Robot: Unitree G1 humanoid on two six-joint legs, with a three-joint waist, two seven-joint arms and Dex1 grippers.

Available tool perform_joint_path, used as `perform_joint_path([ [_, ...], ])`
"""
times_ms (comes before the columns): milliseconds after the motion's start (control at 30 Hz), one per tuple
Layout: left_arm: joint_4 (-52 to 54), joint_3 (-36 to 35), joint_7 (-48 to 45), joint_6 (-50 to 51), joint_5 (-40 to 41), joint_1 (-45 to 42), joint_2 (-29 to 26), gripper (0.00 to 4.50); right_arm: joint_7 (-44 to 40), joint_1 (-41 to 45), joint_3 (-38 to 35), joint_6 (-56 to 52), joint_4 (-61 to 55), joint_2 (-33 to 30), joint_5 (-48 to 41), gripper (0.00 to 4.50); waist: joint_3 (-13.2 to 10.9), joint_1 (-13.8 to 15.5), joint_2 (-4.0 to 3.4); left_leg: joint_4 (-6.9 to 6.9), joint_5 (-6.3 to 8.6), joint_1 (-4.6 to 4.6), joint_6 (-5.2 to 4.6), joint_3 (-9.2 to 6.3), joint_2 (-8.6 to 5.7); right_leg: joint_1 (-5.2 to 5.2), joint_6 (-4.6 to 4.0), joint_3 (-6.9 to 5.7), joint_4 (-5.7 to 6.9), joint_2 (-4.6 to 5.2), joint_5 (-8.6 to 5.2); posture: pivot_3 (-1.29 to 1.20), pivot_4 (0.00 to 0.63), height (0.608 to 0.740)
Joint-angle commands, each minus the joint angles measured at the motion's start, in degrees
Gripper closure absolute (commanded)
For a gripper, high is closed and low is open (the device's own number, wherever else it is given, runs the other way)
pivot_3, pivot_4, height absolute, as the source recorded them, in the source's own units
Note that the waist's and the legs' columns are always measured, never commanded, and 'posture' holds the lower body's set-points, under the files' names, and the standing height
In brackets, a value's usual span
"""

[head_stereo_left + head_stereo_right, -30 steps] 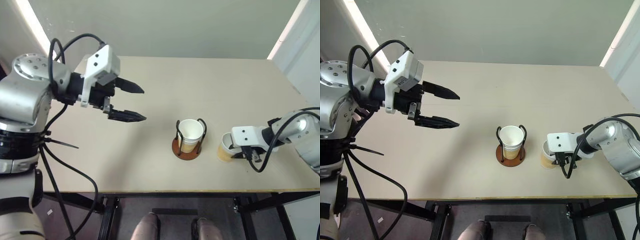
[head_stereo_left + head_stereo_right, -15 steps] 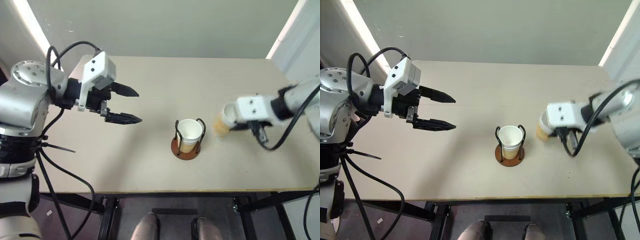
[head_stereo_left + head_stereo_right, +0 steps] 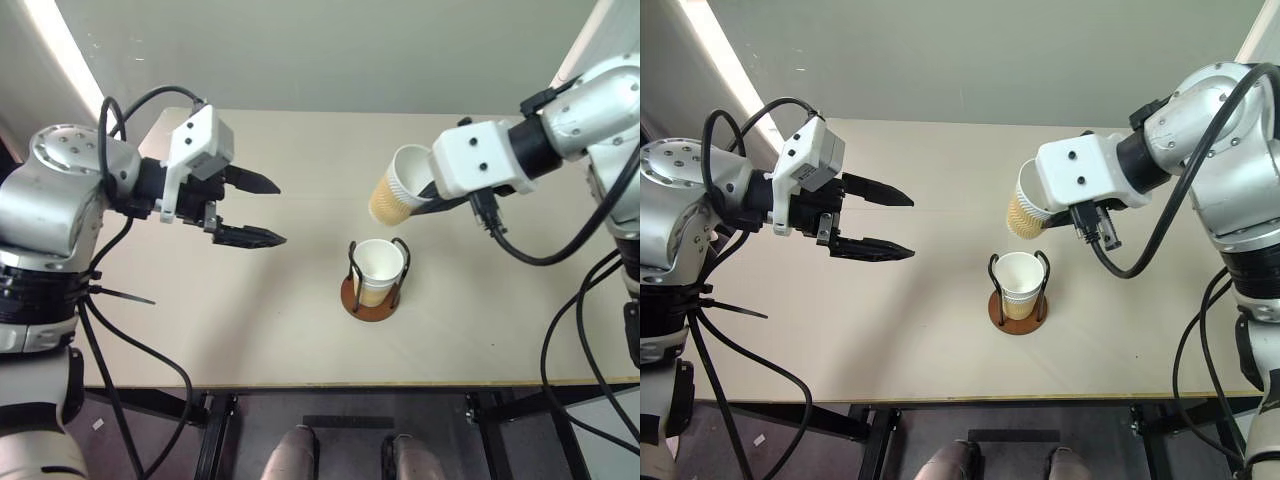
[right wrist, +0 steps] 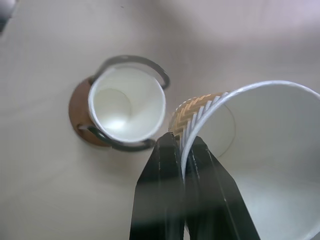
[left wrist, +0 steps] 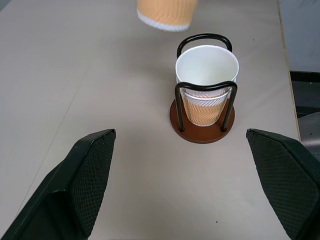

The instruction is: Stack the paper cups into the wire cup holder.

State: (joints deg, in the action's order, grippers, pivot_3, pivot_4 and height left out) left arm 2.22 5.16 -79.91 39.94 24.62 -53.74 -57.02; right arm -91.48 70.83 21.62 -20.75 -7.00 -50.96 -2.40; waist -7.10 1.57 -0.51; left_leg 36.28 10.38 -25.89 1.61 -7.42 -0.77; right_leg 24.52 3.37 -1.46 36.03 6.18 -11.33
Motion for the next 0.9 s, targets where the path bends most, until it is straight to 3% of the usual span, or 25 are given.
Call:
perform_joint_path([
  [33, 1.4, -1.3, -0.3, -0.5, 0.2, -0.3, -1.3, 0.0, -1.0, 0.3, 0.3, 2.3, -1.8, -0.4, -0.5, 4.43, 0.0, 0.0, 0.0, -0.01, 0.0, 0.0, 0.01, 0.0, 0.0, 0.0, 0.0, 0.0, 0.0, 0.0, 0.0, 0.0, 0.15, 0.74],
  [900, 0.3, -0.5, 0.3, -0.9, -0.4, -1.4, -0.4, 0.0, -1.0, -4.8, 7.5, 7.3, -5.5, 0.4, 1.7, 4.43, 0.0, -0.1, 0.0, -0.01, -0.03, 0.07, 0.05, -0.01, 0.03, 0.0, -0.05, 0.0, 0.1, 0.0, 0.02, 0.0, 0.15, 0.74],
])
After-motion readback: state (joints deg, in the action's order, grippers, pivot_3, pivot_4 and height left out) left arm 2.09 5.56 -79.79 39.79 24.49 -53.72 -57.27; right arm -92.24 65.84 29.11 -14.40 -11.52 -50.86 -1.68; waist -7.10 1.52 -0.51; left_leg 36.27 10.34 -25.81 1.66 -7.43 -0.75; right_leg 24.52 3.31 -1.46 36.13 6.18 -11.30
